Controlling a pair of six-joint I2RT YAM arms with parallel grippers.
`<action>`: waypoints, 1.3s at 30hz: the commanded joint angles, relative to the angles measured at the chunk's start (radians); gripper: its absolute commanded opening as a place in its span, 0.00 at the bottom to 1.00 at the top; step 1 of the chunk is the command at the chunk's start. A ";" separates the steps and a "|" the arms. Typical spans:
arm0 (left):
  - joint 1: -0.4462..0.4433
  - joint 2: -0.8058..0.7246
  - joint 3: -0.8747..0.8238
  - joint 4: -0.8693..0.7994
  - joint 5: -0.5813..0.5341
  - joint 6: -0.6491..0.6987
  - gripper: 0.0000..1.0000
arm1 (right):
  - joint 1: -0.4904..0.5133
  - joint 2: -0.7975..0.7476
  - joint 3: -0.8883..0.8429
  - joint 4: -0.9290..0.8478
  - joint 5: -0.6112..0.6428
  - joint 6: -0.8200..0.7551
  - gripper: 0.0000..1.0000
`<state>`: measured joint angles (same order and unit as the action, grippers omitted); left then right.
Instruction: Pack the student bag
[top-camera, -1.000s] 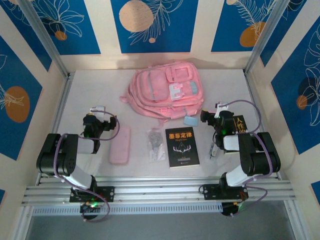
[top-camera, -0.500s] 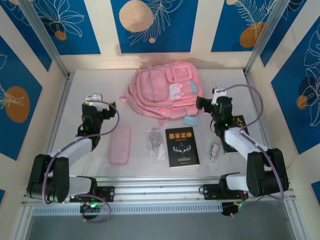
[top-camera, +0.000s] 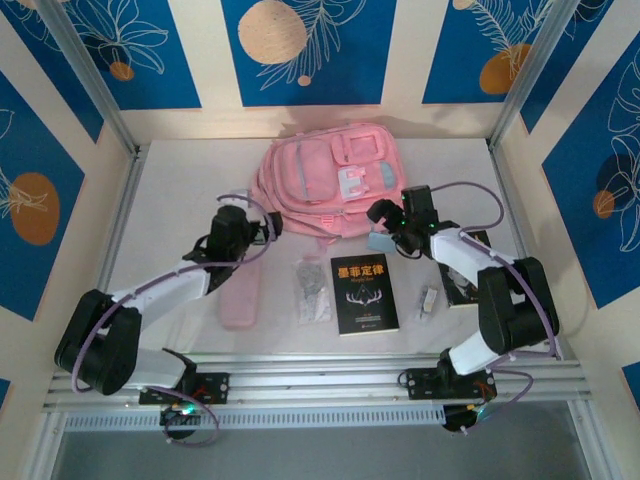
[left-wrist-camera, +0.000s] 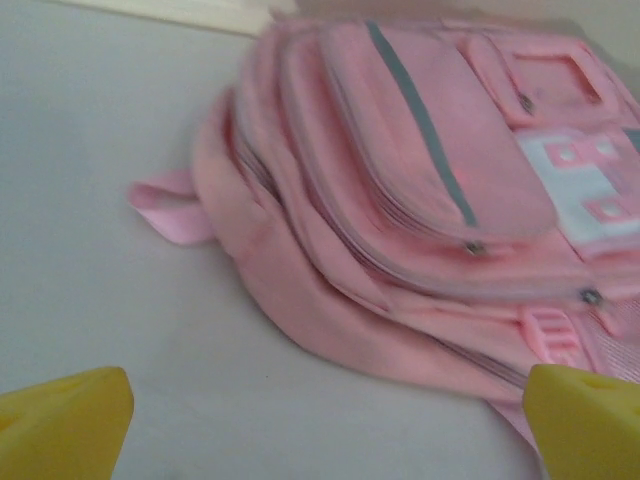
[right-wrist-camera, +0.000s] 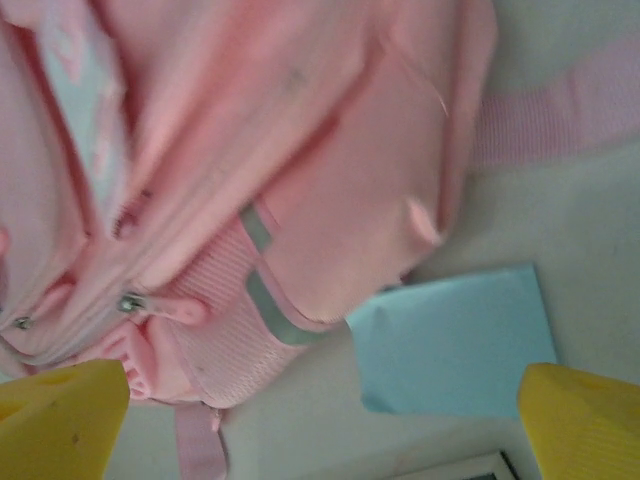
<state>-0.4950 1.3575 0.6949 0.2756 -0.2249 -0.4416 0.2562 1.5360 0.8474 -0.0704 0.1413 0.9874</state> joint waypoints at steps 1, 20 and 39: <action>-0.027 0.009 -0.009 -0.031 0.048 -0.088 1.00 | 0.004 0.038 -0.035 0.164 -0.082 0.181 1.00; -0.079 0.105 0.009 -0.012 0.209 -0.035 0.99 | -0.038 0.278 0.054 0.423 -0.129 0.120 0.20; -0.160 0.257 0.255 -0.088 0.472 0.179 0.76 | -0.049 0.151 0.320 0.049 -0.370 0.119 0.00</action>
<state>-0.6331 1.5837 0.9005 0.2150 0.1997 -0.3061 0.1905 1.7203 1.1229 -0.0238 -0.1513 1.0973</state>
